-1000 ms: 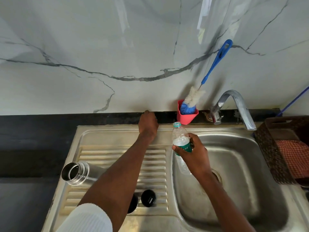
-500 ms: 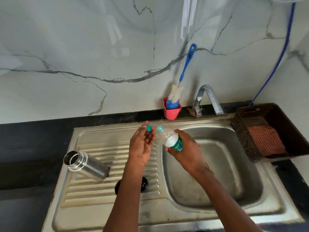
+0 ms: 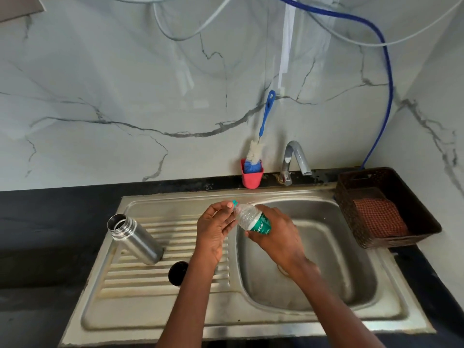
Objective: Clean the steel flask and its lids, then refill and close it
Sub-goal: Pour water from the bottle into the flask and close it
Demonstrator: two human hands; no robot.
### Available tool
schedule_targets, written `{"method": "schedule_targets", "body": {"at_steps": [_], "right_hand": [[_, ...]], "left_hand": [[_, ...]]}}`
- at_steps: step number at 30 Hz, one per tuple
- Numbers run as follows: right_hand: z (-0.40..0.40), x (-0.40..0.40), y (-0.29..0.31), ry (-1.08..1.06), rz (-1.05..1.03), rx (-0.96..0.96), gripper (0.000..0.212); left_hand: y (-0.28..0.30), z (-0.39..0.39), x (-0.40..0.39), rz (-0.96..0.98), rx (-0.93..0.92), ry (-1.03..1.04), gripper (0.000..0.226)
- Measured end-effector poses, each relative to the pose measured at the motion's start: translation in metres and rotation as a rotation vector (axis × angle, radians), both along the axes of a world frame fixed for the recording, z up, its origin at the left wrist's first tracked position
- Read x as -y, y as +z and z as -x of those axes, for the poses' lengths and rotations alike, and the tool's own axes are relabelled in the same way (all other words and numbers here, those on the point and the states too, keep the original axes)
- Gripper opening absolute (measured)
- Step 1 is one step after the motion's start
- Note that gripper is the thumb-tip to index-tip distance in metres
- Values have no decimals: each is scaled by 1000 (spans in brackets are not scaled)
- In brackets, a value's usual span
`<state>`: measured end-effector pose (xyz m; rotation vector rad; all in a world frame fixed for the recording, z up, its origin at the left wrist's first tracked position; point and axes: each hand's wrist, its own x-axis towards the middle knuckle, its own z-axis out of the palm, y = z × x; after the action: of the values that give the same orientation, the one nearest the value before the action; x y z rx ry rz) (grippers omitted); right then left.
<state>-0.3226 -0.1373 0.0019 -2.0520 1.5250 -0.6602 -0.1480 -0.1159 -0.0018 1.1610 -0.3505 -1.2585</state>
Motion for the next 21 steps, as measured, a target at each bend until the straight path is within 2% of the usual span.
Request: {"method": "schedule_targets", "body": {"at_steps": [7, 11, 14, 17, 19, 21], "right_hand": [[30, 8, 13, 87, -108, 36, 66], [43, 14, 15, 158, -165, 103, 67], [46, 15, 19, 207, -211, 153, 60], [51, 19, 13, 203, -219, 192, 58], [61, 22, 8, 118, -276, 329, 58], [73, 24, 0, 22, -395, 581, 51]], "left_hand": [[3, 0, -11, 63, 316, -34, 17], [3, -2, -16, 99, 406, -85, 19], [4, 2, -20, 111, 408, -62, 22], [2, 4, -21, 81, 341, 78, 21], [0, 0, -22, 44, 195, 193, 20], [-3, -6, -24, -5, 51, 280, 19]]}}
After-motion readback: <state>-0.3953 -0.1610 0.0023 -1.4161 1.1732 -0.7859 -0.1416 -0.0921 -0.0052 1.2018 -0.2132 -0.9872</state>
